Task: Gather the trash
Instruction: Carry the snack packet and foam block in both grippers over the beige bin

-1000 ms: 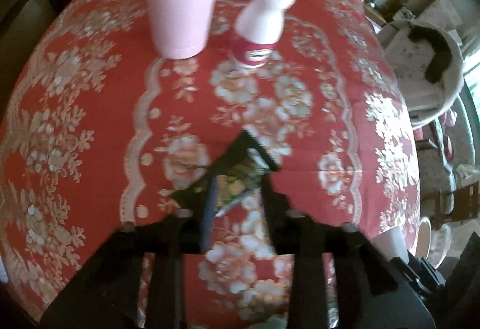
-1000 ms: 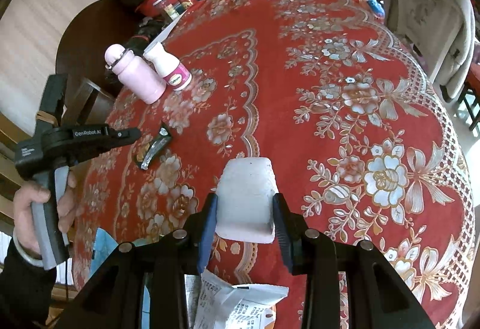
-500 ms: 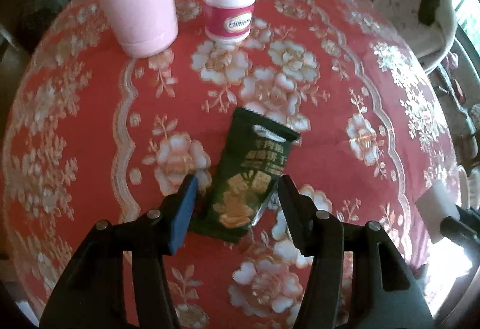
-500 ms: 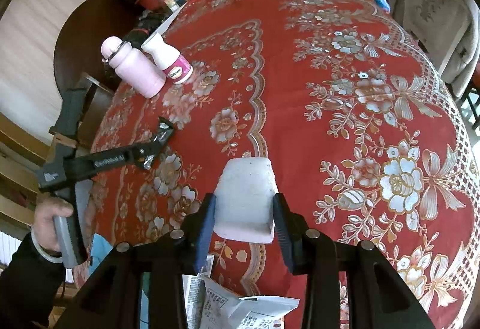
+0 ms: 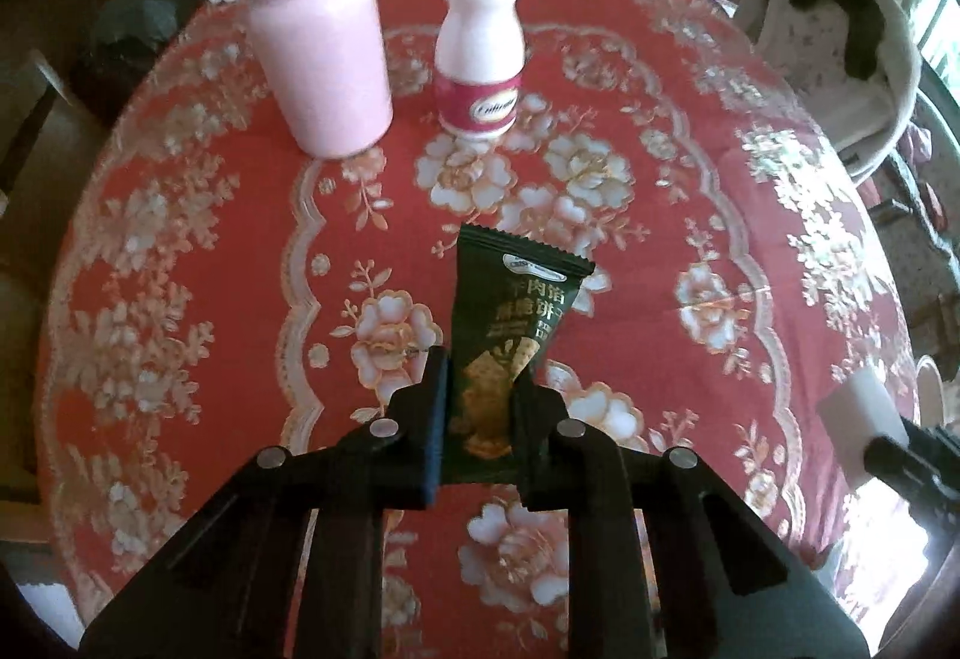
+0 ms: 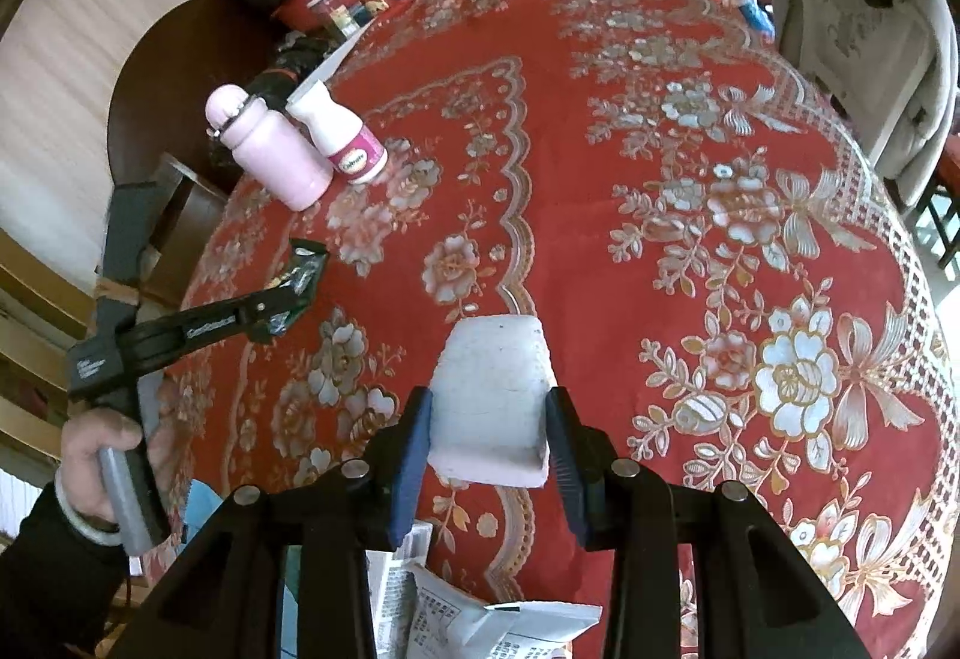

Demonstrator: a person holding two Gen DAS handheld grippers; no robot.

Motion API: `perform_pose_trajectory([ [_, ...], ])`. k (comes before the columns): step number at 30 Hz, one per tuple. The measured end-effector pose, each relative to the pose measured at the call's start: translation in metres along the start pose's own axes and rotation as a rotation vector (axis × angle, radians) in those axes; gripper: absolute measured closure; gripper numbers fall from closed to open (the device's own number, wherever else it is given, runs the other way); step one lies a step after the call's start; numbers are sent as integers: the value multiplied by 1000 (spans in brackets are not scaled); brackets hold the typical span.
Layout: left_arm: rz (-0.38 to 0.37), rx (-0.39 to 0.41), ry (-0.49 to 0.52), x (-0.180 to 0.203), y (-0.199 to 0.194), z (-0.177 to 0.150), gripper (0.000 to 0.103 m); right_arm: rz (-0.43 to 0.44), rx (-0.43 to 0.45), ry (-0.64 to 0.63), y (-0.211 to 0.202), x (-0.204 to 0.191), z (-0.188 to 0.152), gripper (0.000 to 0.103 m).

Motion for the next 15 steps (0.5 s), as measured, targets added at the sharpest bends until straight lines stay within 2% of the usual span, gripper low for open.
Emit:
perform_pose_trajectory([
  [15, -4, 127, 66, 45, -70, -16, 88, -2, 77, -36, -27, -15, 5, 67],
])
Point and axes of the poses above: each gripper's, at about its wrist camera, not at the fingertips, and y roughly the way its jaws point, x to its right, z to its top, the point moved 6 cm from there along y, roughly the way its jaws point, and after that the axes turned 1 degree about -x, right-handed, at the moved point
